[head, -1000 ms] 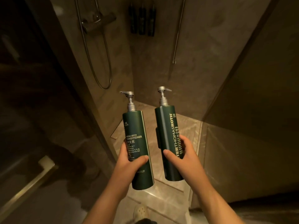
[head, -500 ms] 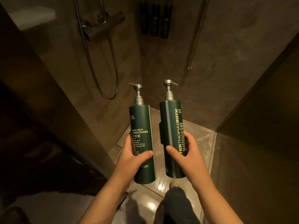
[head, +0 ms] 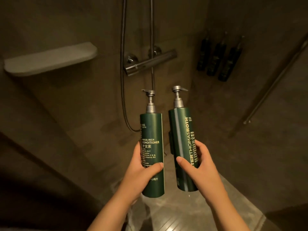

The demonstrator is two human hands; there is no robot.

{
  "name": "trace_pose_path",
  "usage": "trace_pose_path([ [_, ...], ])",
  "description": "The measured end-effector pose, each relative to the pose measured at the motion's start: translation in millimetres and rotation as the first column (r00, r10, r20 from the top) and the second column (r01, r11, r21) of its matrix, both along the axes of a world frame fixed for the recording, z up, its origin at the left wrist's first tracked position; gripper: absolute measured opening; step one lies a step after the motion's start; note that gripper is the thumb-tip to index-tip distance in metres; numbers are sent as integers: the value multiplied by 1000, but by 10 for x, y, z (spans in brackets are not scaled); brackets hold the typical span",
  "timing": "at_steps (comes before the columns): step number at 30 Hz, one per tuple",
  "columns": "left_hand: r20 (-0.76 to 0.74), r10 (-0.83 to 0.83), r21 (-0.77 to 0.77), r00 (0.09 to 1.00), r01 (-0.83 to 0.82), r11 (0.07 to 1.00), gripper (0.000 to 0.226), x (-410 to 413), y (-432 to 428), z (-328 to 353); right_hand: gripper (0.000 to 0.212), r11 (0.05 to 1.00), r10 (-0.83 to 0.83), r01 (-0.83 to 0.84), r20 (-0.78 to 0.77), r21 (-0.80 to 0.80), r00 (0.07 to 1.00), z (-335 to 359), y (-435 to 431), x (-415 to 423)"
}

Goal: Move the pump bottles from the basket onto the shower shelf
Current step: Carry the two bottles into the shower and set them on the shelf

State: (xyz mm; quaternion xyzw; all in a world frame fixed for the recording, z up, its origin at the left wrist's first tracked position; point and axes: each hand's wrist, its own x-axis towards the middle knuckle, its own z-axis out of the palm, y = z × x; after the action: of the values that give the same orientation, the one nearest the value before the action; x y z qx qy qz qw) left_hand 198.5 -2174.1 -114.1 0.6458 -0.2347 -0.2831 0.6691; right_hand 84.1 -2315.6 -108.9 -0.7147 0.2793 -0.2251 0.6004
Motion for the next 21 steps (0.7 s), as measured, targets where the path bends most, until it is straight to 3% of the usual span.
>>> trace_pose_path([
  [8,45,231,-5,972,-231,973,71,288,-386,179,57,977,214,-215,46,19,976,127,-611,613],
  [13,95,344,-6,934,-345,939,69,577,-287,346,61,941,334,-337,79,31,939,202,-621,1113],
  [21,200,486,-98,851,-476,874,73,1108,52,740,67,875,446,-479,264,74,855,559,-326,1913],
])
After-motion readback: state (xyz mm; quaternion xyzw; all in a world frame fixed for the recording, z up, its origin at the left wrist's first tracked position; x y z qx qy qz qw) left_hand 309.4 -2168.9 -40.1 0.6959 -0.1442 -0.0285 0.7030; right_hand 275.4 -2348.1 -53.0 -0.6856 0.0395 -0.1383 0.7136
